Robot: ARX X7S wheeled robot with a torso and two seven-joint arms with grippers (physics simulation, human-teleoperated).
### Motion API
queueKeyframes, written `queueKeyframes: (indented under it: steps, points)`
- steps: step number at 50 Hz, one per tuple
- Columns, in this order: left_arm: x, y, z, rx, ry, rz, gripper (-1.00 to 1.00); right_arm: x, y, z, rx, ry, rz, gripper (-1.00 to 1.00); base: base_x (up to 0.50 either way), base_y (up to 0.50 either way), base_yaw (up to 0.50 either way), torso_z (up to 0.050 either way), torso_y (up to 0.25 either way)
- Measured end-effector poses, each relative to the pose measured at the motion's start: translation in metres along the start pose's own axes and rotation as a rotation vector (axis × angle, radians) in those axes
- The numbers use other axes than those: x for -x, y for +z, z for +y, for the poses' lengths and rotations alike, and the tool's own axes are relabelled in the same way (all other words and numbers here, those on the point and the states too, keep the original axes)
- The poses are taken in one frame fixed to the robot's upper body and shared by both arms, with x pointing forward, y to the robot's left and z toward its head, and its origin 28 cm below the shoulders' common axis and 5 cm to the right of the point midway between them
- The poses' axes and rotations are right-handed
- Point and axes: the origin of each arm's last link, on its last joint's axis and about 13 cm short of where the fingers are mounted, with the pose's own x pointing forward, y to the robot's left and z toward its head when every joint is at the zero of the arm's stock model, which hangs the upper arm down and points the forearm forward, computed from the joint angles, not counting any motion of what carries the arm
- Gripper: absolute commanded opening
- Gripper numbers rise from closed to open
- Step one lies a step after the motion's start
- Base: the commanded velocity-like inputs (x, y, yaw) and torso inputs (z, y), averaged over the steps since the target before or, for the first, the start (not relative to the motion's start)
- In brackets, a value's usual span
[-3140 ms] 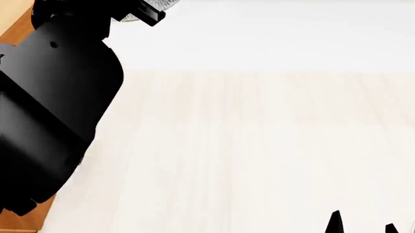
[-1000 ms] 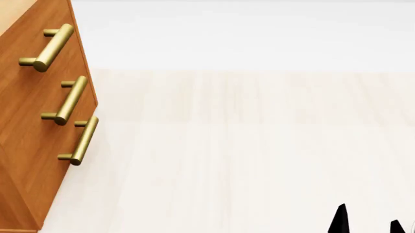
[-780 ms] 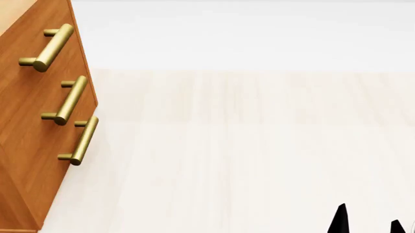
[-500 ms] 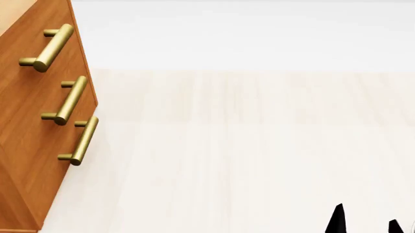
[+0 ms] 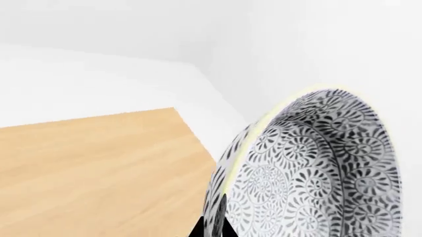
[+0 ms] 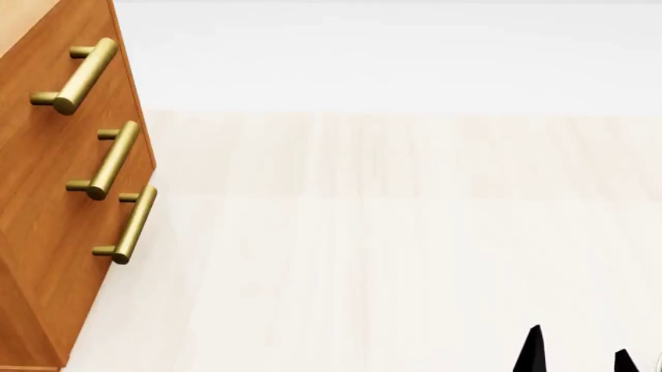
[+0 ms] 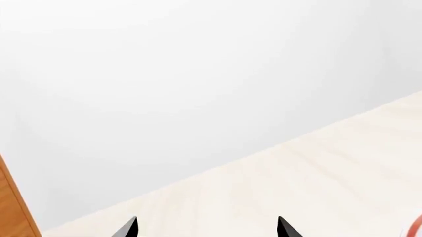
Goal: Put the bowl on top of the cabinet.
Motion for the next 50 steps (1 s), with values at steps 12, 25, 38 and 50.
queueKeyframes:
  steps: [12,25,38,50]
  points:
    - [-0.001,-0.003,0.002,-0.014,0.113,0.047,-1.0,-0.001,-0.002,0.001,0.003,0.004,0.007,1.0,0.0,0.0,0.0,0.0,0.0]
    - [-0.002,-0.01,0.005,-0.079,0.158,0.115,-1.0,-0.002,-0.003,0.002,0.007,0.005,0.012,1.0,0.0,0.0,0.0,0.0,0.001]
    - [-0.005,-0.011,0.009,-0.101,0.189,0.137,-1.0,-0.002,-0.003,0.002,0.009,0.004,0.011,1.0,0.0,0.0,0.0,0.001,0.0]
    - [-0.009,-0.011,0.012,-0.099,0.205,0.138,-1.0,-0.002,-0.003,0.002,0.012,0.005,0.011,1.0,0.0,0.0,0.0,0.0,0.001]
